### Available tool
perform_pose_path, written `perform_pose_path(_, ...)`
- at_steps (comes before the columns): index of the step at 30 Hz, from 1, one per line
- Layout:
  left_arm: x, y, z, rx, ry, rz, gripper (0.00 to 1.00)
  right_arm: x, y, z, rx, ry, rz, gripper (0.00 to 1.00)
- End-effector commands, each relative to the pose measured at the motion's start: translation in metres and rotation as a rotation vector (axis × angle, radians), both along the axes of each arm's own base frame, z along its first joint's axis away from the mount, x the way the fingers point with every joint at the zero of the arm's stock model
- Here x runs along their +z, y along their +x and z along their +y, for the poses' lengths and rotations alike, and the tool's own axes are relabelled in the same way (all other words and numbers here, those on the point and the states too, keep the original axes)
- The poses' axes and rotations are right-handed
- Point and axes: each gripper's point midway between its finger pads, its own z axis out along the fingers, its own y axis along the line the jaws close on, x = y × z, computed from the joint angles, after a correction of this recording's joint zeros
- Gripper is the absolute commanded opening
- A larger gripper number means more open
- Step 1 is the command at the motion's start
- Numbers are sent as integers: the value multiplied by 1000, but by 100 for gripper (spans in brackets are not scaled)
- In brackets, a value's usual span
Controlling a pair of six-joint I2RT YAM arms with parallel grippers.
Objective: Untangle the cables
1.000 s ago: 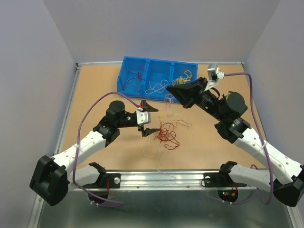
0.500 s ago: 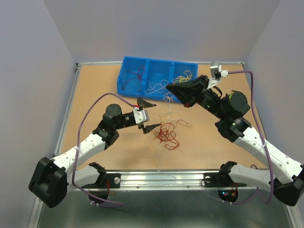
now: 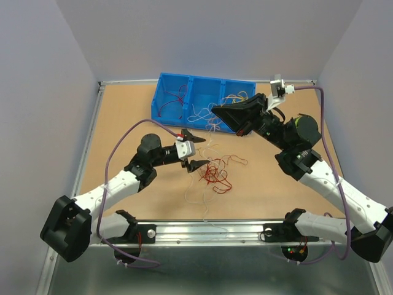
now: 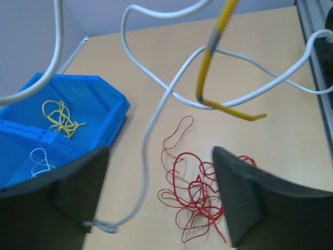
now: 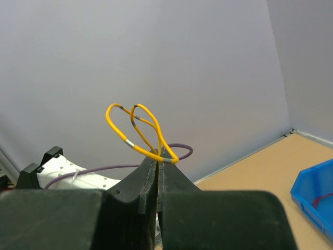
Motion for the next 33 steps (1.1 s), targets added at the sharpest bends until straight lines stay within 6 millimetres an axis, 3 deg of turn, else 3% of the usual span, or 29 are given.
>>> perform_pose_path(1,41,-11,-2,-48,-85,-103,63,45,-18,-8,38,94,-84,0)
perform_pose_path(3,41,-8,-2,-33,-79,-101,32,44,-18,-8,41,95,-80,1)
perform_pose_path(4,39,-2,-1,-5,-74,-95,4,45,-19,-8,41,99,-79,1)
perform_pose_path(5,40,1,-1,7,-74,-94,0,46,-18,-9,37,102,-79,0)
perform_pose_path(10,30,20,1,98,-53,-48,0,53,-14,-22,-36,137,-81,1)
perform_pose_path(14,21,54,8,233,-31,19,0,57,-15,-48,-147,179,-89,1)
perform_pose_path(17,11,78,16,318,-23,85,0,70,-32,-84,-235,245,-130,1)
perform_pose_path(19,7,96,23,381,-15,124,0,78,-48,-120,-318,304,-147,1)
perform_pose_path(21,7,122,44,492,-37,167,0,72,-53,-143,-395,319,-138,0)
perform_pose_path(22,8,130,52,528,-52,187,0,79,-71,-173,-442,387,-147,1)
perform_pose_path(23,8,137,60,558,-65,204,0,78,-76,-184,-469,399,-150,1)
perform_pose_path(24,10,153,81,631,-101,241,0,75,-86,-203,-506,427,-151,0)
perform_pose_path(26,13,170,103,699,-143,280,0,72,-94,-218,-538,446,-145,1)
perform_pose_path(28,8,189,137,788,-185,338,0,63,-94,-229,-579,455,-119,1)
perform_pose_path(31,11,198,167,816,-275,412,0,59,-102,-245,-605,488,-120,1)
perform_pose_path(33,15,194,169,793,-301,399,0,57,-100,-245,-614,481,-111,0)
